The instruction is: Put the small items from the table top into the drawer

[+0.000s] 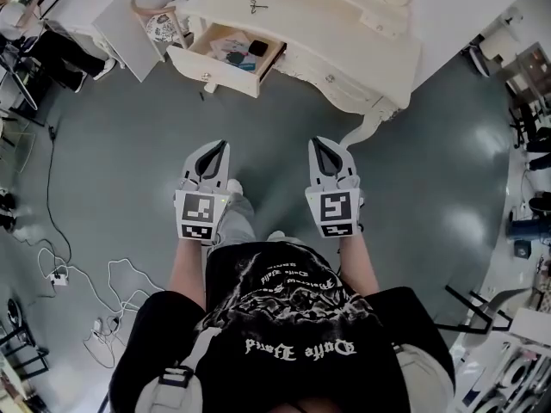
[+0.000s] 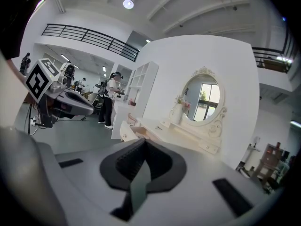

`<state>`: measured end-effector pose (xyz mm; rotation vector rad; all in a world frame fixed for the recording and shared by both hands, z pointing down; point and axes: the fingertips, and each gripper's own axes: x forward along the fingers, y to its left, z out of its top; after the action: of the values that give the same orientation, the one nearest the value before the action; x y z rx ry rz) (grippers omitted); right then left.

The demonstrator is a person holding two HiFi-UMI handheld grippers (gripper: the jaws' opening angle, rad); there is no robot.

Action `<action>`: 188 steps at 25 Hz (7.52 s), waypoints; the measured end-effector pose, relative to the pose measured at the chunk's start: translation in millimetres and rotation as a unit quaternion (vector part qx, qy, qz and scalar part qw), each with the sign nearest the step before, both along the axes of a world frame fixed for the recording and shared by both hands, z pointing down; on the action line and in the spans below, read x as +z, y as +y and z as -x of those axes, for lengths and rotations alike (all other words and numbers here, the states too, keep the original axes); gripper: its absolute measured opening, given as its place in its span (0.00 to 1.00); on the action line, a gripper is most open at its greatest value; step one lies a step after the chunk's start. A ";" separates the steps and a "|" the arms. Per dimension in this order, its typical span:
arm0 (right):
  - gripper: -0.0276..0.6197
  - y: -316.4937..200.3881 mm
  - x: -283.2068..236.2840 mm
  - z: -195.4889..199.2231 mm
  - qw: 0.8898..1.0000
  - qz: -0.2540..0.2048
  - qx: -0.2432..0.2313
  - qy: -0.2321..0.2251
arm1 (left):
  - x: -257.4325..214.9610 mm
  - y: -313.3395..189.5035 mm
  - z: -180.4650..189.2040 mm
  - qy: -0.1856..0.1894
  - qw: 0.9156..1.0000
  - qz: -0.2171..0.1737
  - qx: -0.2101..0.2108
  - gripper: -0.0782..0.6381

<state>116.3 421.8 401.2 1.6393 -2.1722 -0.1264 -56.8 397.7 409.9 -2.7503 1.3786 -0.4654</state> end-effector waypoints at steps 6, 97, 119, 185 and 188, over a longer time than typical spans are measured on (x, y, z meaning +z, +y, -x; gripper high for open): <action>0.06 -48.2 2.4 -4.7 1.000 0.006 0.022 -0.011 | 9.9 -55.6 -6.8 0.001 1.000 0.012 0.022 0.13; 0.23 -527.7 88.0 29.5 0.975 0.192 -0.085 -0.072 | 56.4 -458.4 8.7 0.020 0.986 0.103 -0.126 0.13; 0.32 -612.4 133.6 44.1 0.959 0.266 0.019 -0.099 | 65.9 -474.2 82.0 0.009 0.977 0.135 -0.166 0.13; 0.10 -502.8 128.3 134.9 0.938 0.278 -0.189 -0.081 | 63.5 -445.7 86.3 0.043 0.969 0.132 -0.204 0.13; 0.10 -497.0 140.3 140.0 0.931 0.300 -0.188 -0.091 | 66.6 -437.8 90.5 0.042 0.967 0.136 -0.211 0.13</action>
<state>-23.7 -75.3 541.5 0.9152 -2.3198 0.5491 -147.2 -40.1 476.4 -2.6899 2.0821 -0.5982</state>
